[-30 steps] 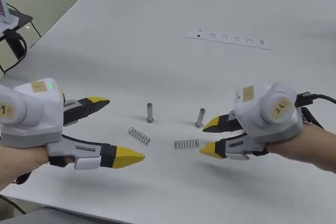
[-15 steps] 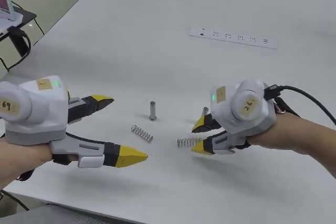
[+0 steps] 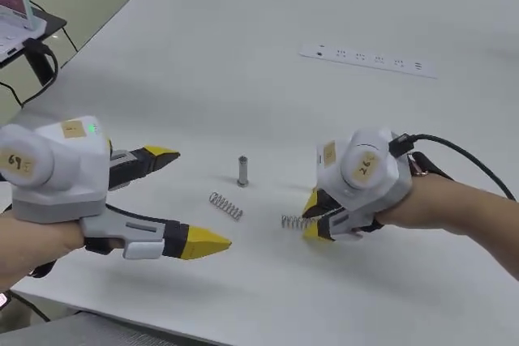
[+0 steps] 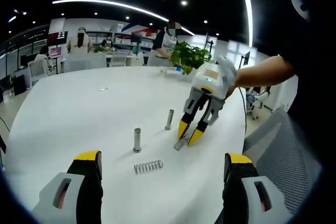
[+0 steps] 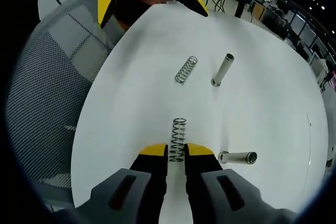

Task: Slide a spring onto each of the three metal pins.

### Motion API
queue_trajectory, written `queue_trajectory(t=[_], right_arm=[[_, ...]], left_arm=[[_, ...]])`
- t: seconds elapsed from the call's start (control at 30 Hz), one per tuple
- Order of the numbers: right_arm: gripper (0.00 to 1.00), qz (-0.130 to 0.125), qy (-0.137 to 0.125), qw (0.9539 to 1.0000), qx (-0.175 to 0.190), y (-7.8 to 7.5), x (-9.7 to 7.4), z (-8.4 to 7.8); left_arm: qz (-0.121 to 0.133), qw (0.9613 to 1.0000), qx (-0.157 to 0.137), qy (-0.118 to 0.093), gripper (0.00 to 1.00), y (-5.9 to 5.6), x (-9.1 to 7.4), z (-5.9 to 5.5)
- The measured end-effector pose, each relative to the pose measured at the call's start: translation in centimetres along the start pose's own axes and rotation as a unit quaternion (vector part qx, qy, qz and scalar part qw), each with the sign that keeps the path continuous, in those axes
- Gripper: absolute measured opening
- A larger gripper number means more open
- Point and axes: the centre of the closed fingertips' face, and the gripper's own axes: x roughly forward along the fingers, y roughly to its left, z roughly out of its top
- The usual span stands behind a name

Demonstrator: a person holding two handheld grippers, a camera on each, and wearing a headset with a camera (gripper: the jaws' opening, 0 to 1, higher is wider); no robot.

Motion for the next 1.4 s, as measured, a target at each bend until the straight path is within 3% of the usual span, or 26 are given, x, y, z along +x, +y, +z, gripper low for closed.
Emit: queue_trajectory(t=[0.03, 0.93, 1.1, 1.4], right_arm=[[0.09, 0.006, -0.017, 0.9998, 0.009, 0.2, 0.2, 0.5], [0.08, -0.021, -0.036, 0.9984, 0.037, 0.8, -5.4, -0.7], [0.08, -0.025, -0.038, 0.9983, 0.037, 1.0, -6.1, -0.7], [0.08, -0.021, -0.041, 0.9983, 0.036, 1.9, -6.5, -0.7]], left_arm=[[0.001, 1.0000, 0.000, 0.000, 0.94, 0.0, 0.0, 0.0], [-0.008, 0.9999, 0.004, 0.007, 0.93, -0.9, 0.9, 0.1], [-0.022, 0.9993, 0.002, 0.030, 0.86, -1.6, 1.1, -0.8], [-0.059, 0.9971, 0.000, 0.049, 0.72, -3.1, 1.7, -1.4]])
